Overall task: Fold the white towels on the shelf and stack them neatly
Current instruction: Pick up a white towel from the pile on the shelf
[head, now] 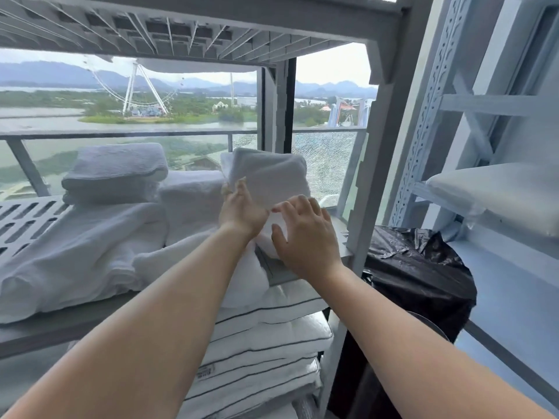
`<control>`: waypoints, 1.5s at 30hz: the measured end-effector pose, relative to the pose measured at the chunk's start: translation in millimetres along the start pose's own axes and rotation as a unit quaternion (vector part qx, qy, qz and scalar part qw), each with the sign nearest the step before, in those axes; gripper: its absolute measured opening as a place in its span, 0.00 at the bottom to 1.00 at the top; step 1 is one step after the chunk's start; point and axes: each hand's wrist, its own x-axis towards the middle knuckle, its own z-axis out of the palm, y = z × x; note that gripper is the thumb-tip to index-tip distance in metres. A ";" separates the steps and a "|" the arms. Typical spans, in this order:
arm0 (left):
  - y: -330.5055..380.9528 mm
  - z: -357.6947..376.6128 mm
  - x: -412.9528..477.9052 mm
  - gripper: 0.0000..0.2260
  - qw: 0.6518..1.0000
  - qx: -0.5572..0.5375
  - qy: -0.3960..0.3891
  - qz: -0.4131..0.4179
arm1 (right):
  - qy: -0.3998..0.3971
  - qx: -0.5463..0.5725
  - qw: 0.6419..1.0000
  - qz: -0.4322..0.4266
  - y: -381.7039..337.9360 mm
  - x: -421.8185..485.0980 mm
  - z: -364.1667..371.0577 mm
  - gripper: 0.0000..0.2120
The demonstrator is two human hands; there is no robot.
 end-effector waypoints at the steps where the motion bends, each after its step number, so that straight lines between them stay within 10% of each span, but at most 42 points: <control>1: 0.6 1.2 -2.2 0.38 1.000 -0.006 -0.002 -0.012 | -0.031 -0.002 0.999 0.028 3.1 2.3 2.8 0.18; 11: -3.4 -1.9 -6.4 0.31 1.000 0.009 0.007 -0.021 | -0.240 0.046 0.961 0.133 19.0 10.7 35.5 0.23; 18: 7.6 -22.9 -18.3 0.23 1.000 -0.005 -0.010 0.012 | 0.042 -0.034 0.999 -0.006 25.6 36.8 4.5 0.24; 27: 2.0 -42.3 -27.3 0.27 0.991 0.108 -0.075 0.022 | -0.187 -0.016 0.981 0.047 34.1 41.2 16.1 0.19; 32: 3.3 -35.7 -25.8 0.34 0.983 0.169 -0.062 0.044 | -0.175 0.052 0.982 0.056 45.0 36.1 18.3 0.32; 45: 21.3 -4.7 -29.5 0.27 0.958 0.242 -0.150 0.032 | -0.129 0.056 0.989 0.051 62.2 19.9 30.7 0.19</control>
